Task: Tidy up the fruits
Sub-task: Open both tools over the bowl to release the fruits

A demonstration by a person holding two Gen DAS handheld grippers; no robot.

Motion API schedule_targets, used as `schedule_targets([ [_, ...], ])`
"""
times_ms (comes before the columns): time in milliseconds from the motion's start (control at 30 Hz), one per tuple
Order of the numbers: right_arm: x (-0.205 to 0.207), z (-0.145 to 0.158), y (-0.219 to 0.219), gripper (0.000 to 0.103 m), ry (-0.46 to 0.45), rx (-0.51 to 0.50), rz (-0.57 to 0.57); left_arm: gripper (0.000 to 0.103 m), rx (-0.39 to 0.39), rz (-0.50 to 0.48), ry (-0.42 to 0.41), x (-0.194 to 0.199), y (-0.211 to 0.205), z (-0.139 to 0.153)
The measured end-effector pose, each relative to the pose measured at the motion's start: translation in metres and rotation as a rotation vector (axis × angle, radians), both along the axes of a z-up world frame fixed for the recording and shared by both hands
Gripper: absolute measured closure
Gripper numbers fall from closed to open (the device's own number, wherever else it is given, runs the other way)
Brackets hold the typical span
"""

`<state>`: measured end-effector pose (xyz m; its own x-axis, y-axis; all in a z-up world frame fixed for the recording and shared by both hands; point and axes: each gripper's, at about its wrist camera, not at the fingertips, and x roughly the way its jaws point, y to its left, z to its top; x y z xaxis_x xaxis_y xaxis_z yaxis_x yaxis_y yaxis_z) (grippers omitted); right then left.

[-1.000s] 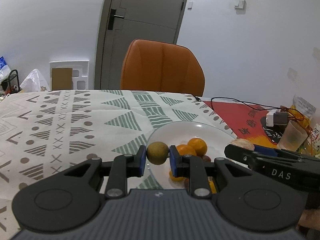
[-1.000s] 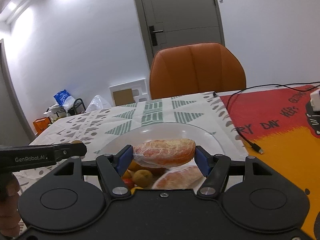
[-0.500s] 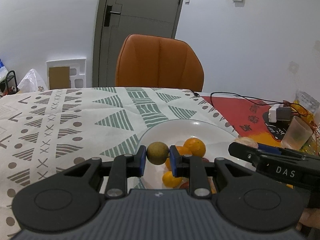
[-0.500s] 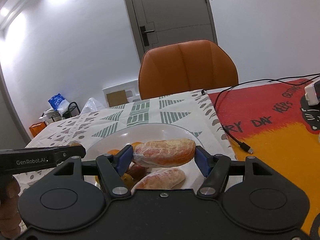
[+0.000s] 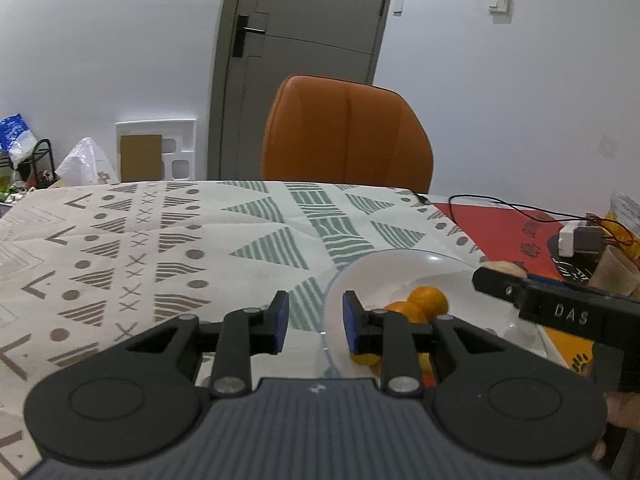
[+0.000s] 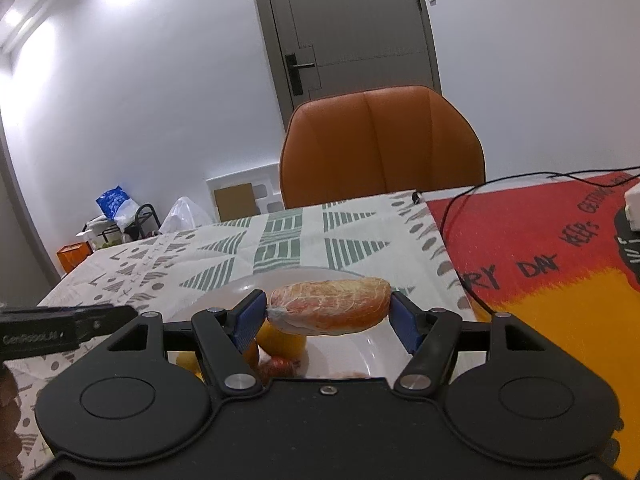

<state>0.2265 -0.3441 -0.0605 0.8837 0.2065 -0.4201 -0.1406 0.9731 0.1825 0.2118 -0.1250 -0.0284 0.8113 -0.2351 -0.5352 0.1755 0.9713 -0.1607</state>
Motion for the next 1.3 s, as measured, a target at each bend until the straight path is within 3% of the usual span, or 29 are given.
schedule_targets([
  [133,0.001,0.002,0.002,0.027,-0.005,0.002,0.013,0.074,0.001,0.023,0.006,-0.002,0.009,0.003],
  [300,-0.007,0.001,0.005,0.02,0.012,0.007,0.021,0.036,0.02,0.069,0.002,-0.008,0.018,0.004],
  [400,-0.013,0.001,0.007,0.019,0.019,0.008,0.032,0.024,0.027,0.086,-0.011,-0.014,0.023,0.006],
  [800,-0.038,0.006,0.022,0.01,0.022,0.01,0.067,0.008,0.029,0.143,-0.034,-0.04,0.045,0.015],
  [1300,-0.071,0.02,0.041,0.0,-0.008,0.008,0.112,0.003,0.037,0.194,-0.018,-0.083,0.07,0.025],
])
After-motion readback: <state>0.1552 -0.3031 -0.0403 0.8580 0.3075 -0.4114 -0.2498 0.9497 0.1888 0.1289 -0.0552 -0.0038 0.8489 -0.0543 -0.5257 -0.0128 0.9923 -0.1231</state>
